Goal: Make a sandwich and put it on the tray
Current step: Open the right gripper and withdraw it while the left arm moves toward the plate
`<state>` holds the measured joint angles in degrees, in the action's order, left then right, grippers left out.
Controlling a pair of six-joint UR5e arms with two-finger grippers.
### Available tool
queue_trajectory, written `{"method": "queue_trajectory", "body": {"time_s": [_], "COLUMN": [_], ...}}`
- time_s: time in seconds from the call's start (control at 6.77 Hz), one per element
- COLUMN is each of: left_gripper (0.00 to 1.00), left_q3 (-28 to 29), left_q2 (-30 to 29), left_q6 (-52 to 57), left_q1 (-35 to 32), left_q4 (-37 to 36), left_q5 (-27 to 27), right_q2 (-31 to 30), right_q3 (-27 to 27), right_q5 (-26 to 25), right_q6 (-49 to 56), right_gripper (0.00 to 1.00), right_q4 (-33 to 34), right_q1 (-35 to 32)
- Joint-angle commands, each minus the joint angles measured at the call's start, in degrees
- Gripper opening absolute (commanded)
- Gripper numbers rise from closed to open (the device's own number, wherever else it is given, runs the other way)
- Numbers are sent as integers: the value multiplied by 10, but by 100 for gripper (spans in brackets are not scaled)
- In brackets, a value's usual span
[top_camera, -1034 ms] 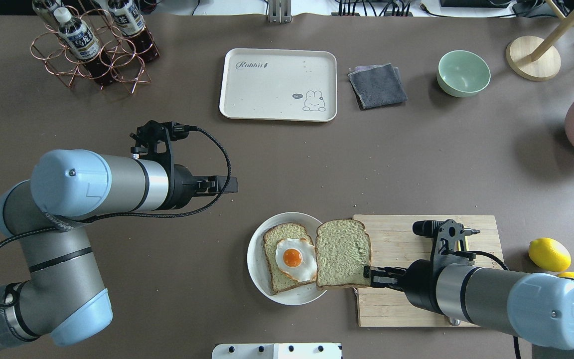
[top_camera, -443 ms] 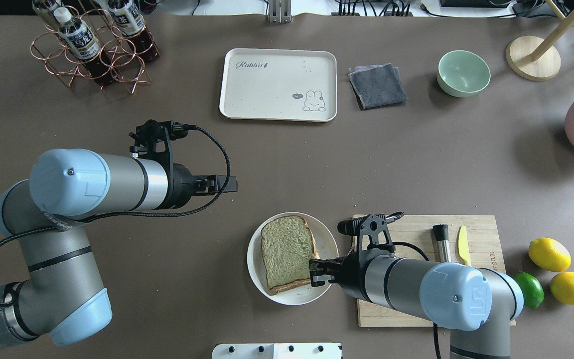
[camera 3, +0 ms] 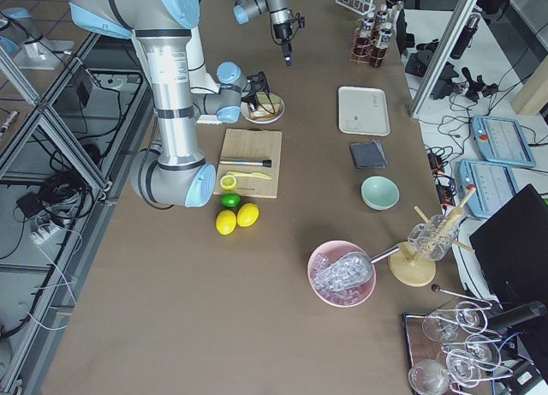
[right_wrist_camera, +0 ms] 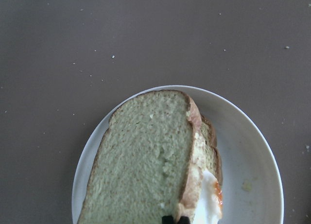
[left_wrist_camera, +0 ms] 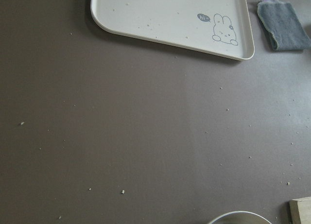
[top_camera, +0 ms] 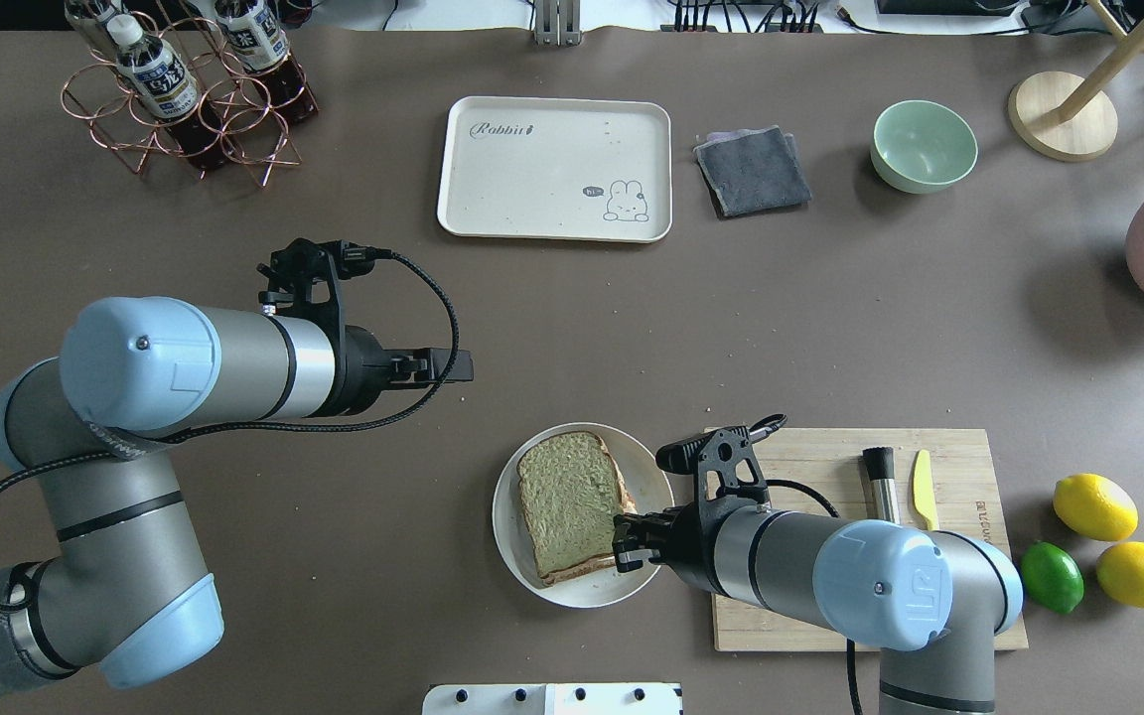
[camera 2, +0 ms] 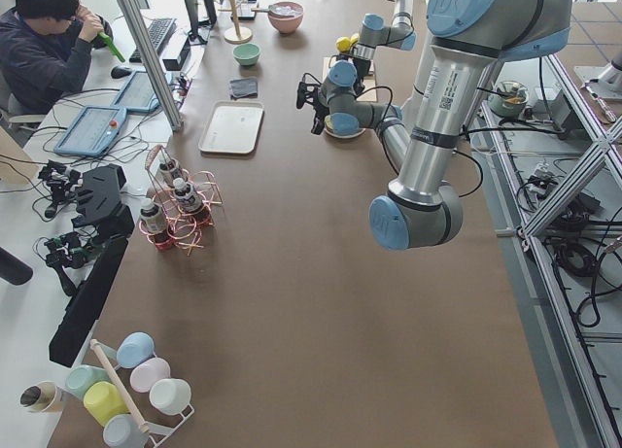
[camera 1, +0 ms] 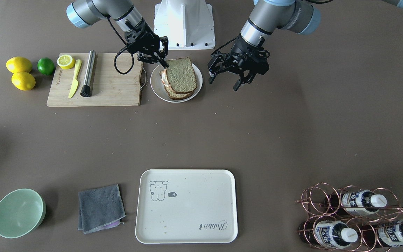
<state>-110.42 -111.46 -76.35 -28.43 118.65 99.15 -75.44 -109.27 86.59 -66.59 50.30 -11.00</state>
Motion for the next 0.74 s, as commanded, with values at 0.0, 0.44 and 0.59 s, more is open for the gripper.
{"method": "queue_trajectory", "body": {"time_s": [0.0,0.44,0.59], "left_gripper": [99,99,99], "left_q3": [0,2,1], "left_q2": [-1,2,6], "left_q6": [0,0,-1], "left_q1": [0,0,0], "left_q4": [0,0,-1], "left_q5": [-1,-1,-2], "right_q2": [-4,-9,-17], "right_q3": [3,-4,-13], "right_q5": [3,-13,-13], "right_q6": [2,-29,-62], "right_gripper": [0,100,100], "right_q4": [0,-3,-2], "right_q1": [-2,-2,-16]}}
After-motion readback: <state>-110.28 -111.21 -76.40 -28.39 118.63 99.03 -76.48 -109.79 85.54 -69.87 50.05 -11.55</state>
